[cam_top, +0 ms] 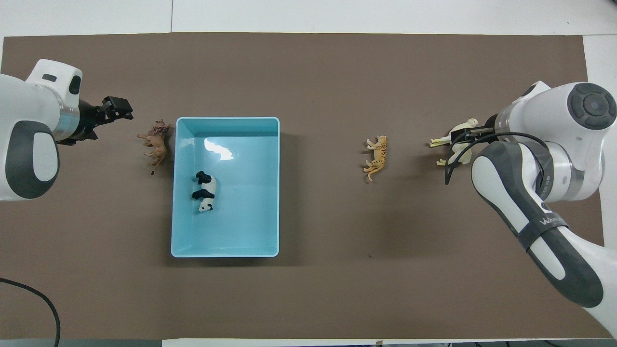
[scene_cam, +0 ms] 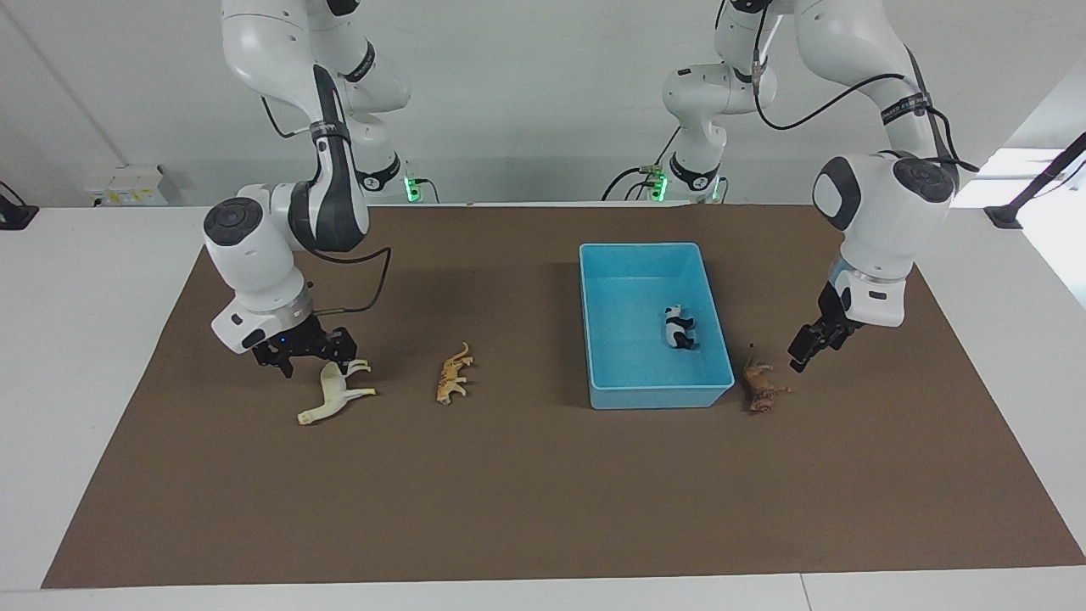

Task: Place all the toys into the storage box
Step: 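Move both grippers to the brown horse and the cream horse, then grasp the brown horse and the cream horse with both grippers, then drop the brown horse from the left gripper into the box, then carry the cream horse with the right gripper into the box, then move the right gripper back to the small tan animal toy, then grasp the tan animal toy with the right gripper, then carry the tan animal into the box and open the right gripper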

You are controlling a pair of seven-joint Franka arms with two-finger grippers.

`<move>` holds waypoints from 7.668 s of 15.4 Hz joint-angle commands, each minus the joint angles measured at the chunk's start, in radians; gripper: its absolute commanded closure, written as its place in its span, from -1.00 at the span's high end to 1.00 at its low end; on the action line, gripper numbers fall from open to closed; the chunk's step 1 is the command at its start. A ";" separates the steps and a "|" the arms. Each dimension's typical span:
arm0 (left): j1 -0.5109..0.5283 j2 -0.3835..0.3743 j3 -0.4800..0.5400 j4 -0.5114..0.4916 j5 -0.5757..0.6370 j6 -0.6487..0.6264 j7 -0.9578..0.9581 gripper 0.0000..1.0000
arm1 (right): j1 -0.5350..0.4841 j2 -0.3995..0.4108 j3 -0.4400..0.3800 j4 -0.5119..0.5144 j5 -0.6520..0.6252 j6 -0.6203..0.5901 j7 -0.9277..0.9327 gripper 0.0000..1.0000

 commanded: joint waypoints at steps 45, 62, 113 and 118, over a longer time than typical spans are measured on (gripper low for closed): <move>-0.290 -0.075 -0.022 0.053 -0.056 -0.405 -0.386 0.99 | 0.318 0.053 0.008 0.468 0.065 -0.392 0.270 -1.00; -0.090 -0.289 0.006 0.158 0.041 -0.765 0.301 1.00 | 0.665 0.129 0.009 0.477 0.067 -0.139 0.611 -1.00; -0.116 -0.219 0.055 0.273 -0.008 -0.771 0.329 1.00 | 0.387 0.113 -0.047 -0.069 0.041 0.210 0.512 -1.00; -0.117 -0.219 0.055 0.273 -0.008 -0.771 0.329 1.00 | 0.393 0.117 -0.046 0.035 0.041 0.093 0.515 -1.00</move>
